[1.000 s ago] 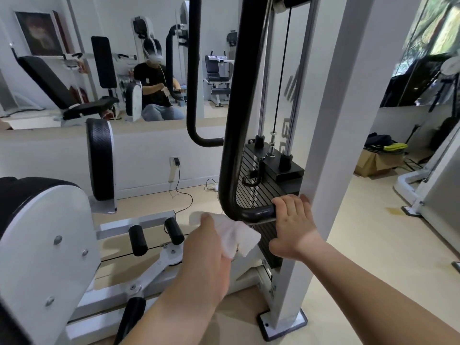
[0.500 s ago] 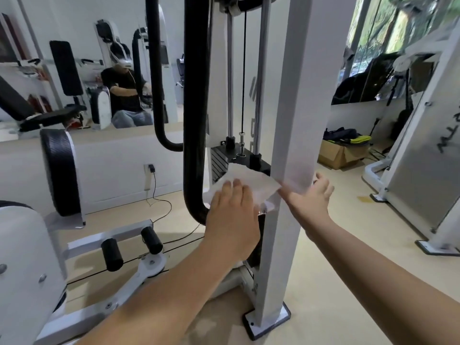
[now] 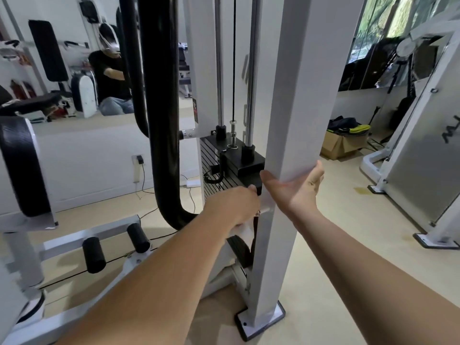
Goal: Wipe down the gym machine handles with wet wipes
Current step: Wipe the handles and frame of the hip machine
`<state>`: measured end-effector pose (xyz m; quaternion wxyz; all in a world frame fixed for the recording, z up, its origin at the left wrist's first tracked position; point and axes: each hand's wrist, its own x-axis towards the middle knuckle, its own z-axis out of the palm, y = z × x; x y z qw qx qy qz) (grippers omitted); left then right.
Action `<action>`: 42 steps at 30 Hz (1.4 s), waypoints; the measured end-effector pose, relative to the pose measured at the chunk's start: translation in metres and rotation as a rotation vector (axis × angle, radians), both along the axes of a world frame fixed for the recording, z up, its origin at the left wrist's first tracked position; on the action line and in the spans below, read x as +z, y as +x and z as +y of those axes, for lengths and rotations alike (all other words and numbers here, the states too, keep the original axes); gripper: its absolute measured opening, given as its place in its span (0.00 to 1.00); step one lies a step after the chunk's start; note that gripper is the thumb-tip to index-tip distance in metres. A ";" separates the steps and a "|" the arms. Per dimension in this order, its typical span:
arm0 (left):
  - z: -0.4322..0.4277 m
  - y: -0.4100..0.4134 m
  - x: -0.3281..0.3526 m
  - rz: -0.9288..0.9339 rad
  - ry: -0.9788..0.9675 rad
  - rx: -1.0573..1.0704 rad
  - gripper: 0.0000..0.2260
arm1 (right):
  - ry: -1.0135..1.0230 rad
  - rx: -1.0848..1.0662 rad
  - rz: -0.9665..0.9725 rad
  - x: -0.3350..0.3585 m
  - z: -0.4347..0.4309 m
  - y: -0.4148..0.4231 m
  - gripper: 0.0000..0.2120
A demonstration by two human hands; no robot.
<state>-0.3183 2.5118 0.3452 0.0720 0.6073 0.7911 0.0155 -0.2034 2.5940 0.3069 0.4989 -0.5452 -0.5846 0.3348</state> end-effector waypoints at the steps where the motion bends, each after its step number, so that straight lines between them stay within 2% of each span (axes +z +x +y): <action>1: 0.003 0.000 0.000 -0.008 -0.024 -0.007 0.19 | 0.011 0.010 0.000 0.000 0.000 0.000 0.58; 3: -0.009 0.008 -0.008 0.173 0.044 -0.043 0.19 | 0.024 0.014 -0.002 0.000 -0.001 0.002 0.58; 5: -0.032 0.018 -0.031 0.295 0.281 -0.008 0.16 | 0.021 0.017 -0.004 0.000 -0.002 0.002 0.58; 7: -0.053 0.021 -0.056 0.270 0.398 0.018 0.22 | 0.024 0.016 -0.001 -0.001 0.000 0.003 0.58; 12: -0.083 0.021 -0.102 0.248 0.492 -0.086 0.42 | 0.040 0.011 -0.007 -0.002 0.001 0.002 0.58; 13: -0.087 0.022 -0.105 0.249 0.506 -0.111 0.43 | 0.043 0.008 -0.010 -0.001 0.001 0.002 0.58; 14: -0.091 0.022 -0.104 0.265 0.517 -0.127 0.41 | 0.048 0.006 -0.011 -0.001 0.001 0.002 0.58; 17: -0.088 0.014 -0.084 0.343 0.657 -0.155 0.26 | 0.065 0.013 -0.007 -0.002 0.000 0.002 0.57; 20: -0.068 0.007 -0.063 0.414 0.483 -0.105 0.30 | 0.065 0.013 0.001 -0.002 -0.001 0.002 0.57; 23: -0.047 0.008 -0.055 0.503 0.344 0.034 0.23 | 0.054 0.016 0.015 -0.001 -0.003 0.001 0.57; 24: -0.041 0.010 -0.050 0.467 0.302 0.051 0.20 | 0.054 0.019 0.017 -0.001 -0.003 0.001 0.56; 26: -0.029 0.008 -0.036 0.333 0.215 0.045 0.11 | 0.057 0.023 0.017 -0.002 -0.002 0.001 0.56; 29: -0.010 -0.003 -0.014 0.176 0.014 0.007 0.10 | 0.054 0.022 0.013 -0.003 -0.001 0.001 0.58; 30: -0.005 -0.010 -0.006 0.044 -0.091 -0.002 0.09 | 0.053 0.020 0.011 -0.003 -0.001 0.001 0.59; 32: 0.006 -0.022 0.004 -0.265 -0.348 0.044 0.16 | 0.059 0.020 0.009 -0.004 -0.001 0.001 0.57; 33: 0.009 -0.025 0.006 -0.355 -0.433 0.078 0.17 | 0.064 0.019 0.008 -0.004 0.000 0.001 0.56; 35: 0.009 -0.017 0.002 -0.296 -0.331 0.088 0.11 | 0.066 0.009 0.005 -0.004 0.000 0.001 0.55; 36: 0.010 -0.010 -0.006 -0.233 -0.212 0.114 0.08 | 0.064 0.006 0.006 -0.004 0.000 0.001 0.55; 38: -0.007 0.005 -0.036 -0.109 0.161 0.129 0.09 | 0.061 0.002 0.012 -0.004 0.000 0.001 0.55; 39: -0.020 0.011 -0.050 0.063 0.298 0.081 0.11 | 0.059 0.000 0.012 -0.004 -0.001 0.001 0.54; 41: -0.036 0.013 -0.075 0.426 0.435 0.022 0.13 | 0.060 0.002 0.014 -0.004 -0.002 0.000 0.54; 42: -0.040 0.013 -0.081 0.495 0.464 0.026 0.19 | 0.061 0.005 0.016 -0.004 -0.002 0.000 0.54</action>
